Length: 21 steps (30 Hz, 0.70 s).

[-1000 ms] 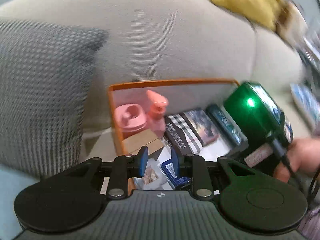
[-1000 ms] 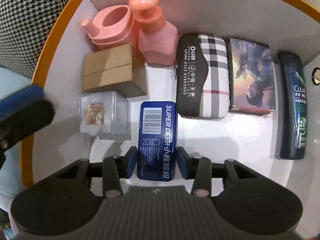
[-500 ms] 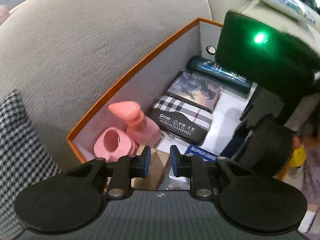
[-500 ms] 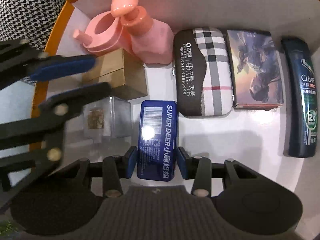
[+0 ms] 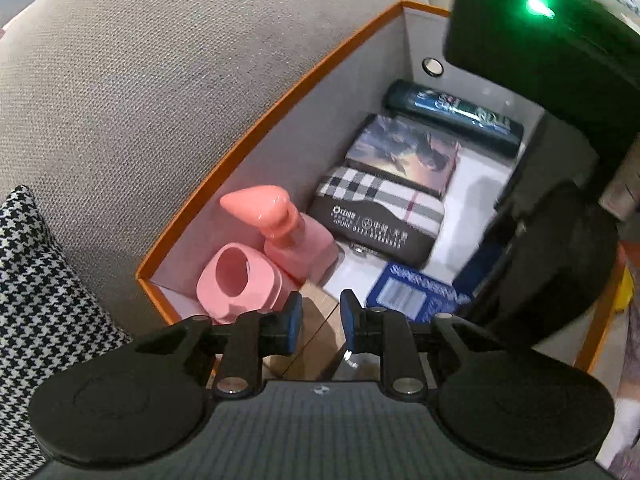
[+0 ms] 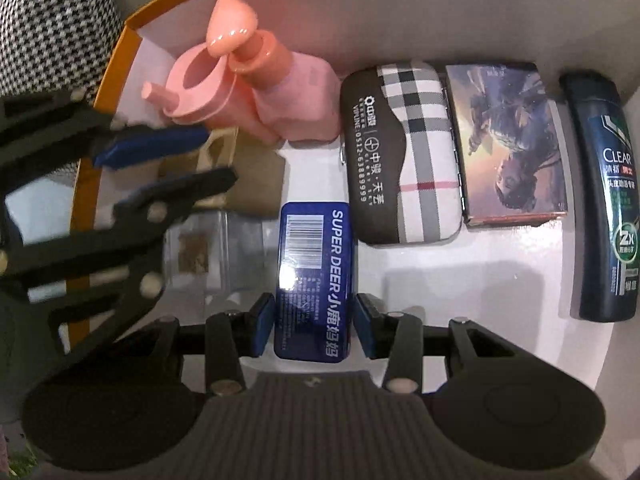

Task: Organize rigid objects
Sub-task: 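Open the left tool to release the tin and withdraw both tools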

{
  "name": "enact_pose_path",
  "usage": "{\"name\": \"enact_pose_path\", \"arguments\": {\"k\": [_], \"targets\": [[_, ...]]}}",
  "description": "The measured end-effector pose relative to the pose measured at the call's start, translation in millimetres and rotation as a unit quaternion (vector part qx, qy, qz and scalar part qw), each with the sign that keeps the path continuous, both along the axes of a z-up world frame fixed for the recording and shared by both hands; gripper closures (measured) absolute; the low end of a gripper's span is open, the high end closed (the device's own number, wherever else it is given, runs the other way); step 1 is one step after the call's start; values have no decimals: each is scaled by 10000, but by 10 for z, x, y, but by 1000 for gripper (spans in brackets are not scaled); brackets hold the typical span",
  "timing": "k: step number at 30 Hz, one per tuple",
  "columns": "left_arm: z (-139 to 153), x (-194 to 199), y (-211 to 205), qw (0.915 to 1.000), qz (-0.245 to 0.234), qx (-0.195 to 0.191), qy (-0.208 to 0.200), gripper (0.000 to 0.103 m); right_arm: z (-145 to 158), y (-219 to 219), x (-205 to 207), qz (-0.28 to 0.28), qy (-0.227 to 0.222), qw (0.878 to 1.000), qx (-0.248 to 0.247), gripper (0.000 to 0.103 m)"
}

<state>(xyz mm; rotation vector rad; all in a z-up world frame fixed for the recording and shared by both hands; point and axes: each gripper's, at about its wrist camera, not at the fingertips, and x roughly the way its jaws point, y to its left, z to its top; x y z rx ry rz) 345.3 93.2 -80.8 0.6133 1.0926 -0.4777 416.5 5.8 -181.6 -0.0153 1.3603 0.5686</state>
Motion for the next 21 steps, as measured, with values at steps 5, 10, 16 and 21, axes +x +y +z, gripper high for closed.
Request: {"name": "enact_pose_path", "arguments": {"k": [5,10,16,21], "targets": [[6,-46,102,9999,99,-46,-50,76,88,117,10,75,-240,9996,-122,59],[52,-162,177,9995,189,-204,-165,76,215,204,-113,562,-762,9951,-271,49],[142,-396,163,9990,-300,-302,125,76,255,215,-249,1464,-766,9840,-668,52],[38,-401,11,9963,-759,107,385,63,116,234,-229,1929,-288,9739,-1159,65]]}}
